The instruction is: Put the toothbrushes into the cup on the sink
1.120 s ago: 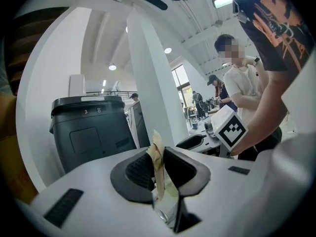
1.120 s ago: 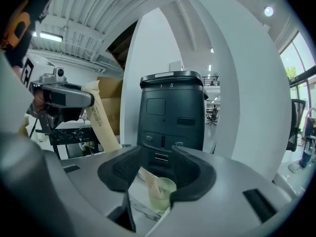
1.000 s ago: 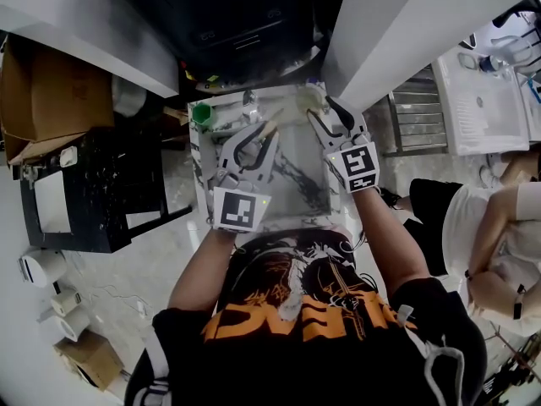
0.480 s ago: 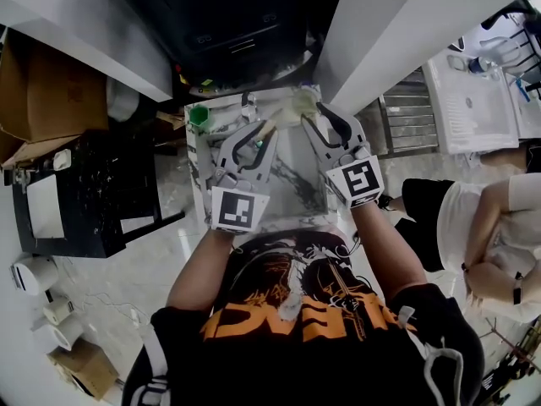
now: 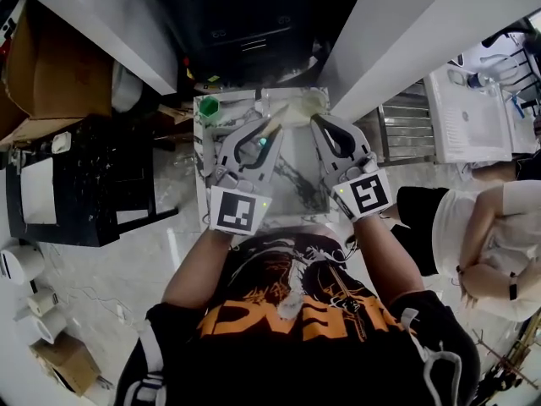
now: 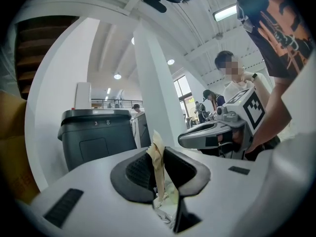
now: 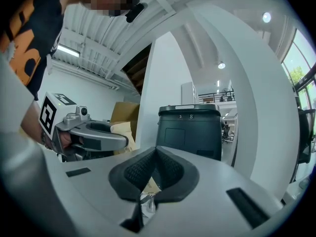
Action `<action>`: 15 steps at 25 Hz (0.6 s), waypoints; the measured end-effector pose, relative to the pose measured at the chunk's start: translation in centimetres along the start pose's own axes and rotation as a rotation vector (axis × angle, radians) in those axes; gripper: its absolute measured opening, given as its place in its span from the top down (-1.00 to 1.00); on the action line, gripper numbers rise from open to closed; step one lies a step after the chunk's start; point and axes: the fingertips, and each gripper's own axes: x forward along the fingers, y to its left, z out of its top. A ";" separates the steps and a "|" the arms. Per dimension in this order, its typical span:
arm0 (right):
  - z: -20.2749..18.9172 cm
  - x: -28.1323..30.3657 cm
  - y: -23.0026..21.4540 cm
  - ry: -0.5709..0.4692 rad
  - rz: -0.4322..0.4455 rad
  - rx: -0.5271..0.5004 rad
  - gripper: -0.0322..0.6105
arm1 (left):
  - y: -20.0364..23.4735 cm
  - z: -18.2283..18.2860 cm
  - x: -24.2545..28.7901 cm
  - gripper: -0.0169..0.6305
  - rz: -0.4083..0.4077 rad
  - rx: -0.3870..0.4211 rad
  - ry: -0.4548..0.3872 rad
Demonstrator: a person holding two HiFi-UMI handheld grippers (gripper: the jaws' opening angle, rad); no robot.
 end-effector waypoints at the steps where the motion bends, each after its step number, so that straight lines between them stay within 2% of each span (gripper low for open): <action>1: 0.3 0.1 0.4 -0.006 0.005 -0.001 0.86 | 0.2 0.2 -0.4 0.68 0.007 0.001 -0.006; 7: 1.6 1.1 2.7 -0.013 0.045 -0.007 0.86 | 1.6 0.7 -2.6 0.68 0.047 0.007 -0.014; 15: 2.6 3.5 6.5 -0.051 0.148 -0.011 0.86 | 4.4 0.1 -5.9 0.68 0.139 0.017 0.001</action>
